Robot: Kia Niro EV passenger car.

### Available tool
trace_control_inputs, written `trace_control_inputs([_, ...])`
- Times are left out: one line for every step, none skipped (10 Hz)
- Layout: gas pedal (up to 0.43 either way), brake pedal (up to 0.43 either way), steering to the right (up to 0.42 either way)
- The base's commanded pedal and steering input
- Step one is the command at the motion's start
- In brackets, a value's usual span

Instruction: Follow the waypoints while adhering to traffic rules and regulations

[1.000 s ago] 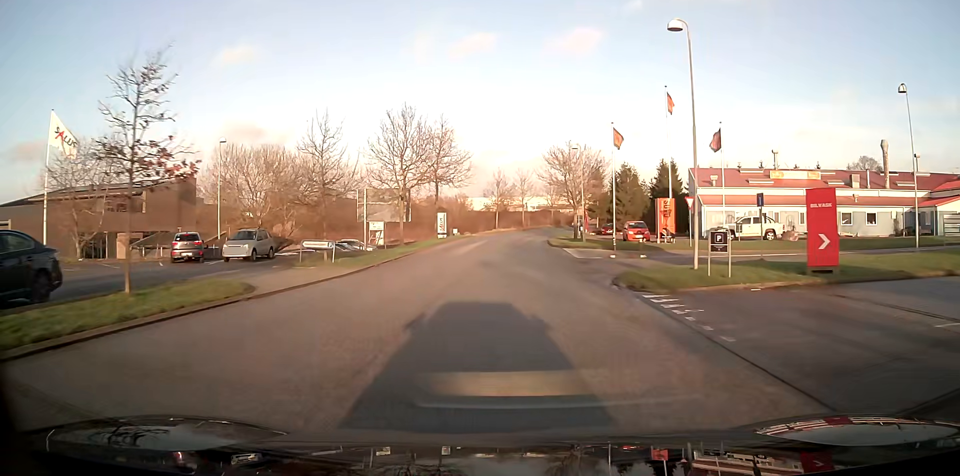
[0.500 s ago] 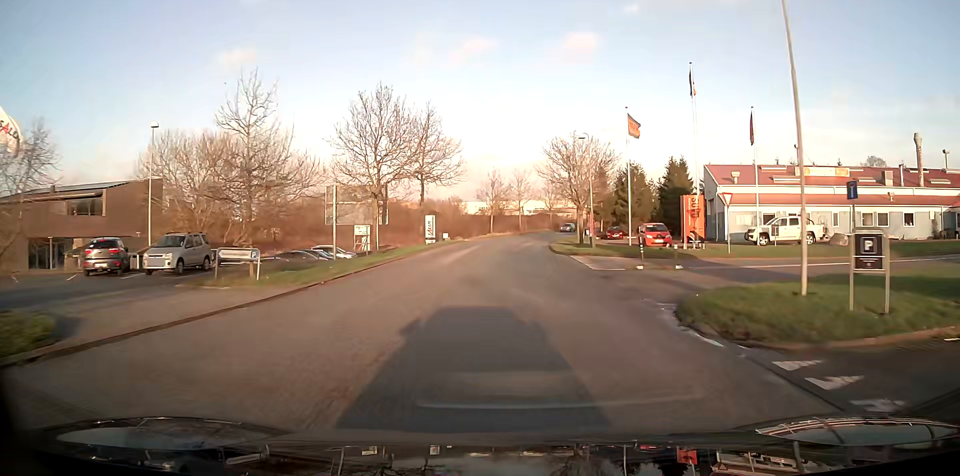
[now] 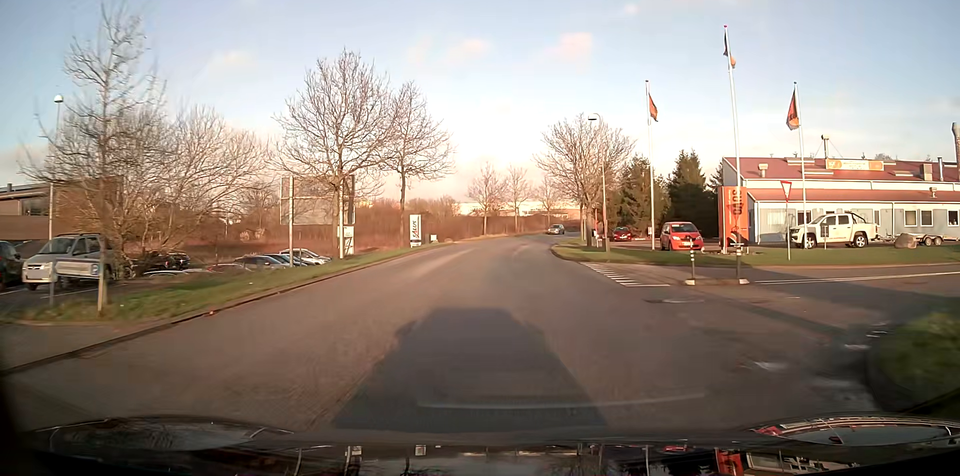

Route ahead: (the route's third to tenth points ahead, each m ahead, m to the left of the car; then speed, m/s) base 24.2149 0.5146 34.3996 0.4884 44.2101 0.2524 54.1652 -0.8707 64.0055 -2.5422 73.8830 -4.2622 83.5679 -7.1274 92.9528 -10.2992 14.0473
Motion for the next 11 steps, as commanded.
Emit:
trace_control_inputs([0.157,0.0,0.006])
trace_control_inputs([0.157,0.0,0.006])
trace_control_inputs([0.157,0.0,0.006])
trace_control_inputs([0.157,0.0,0.006])
trace_control_inputs([0.157,0.0,0.006])
trace_control_inputs([0.157,0.0,0.006])
trace_control_inputs([0.157,0.0,0.006])
trace_control_inputs([0.157,0.0,0.006])
trace_control_inputs([0.157,0.0,0.006])
trace_control_inputs([0.157,0.0,0.006])
trace_control_inputs([0.157,0.0,0.006])
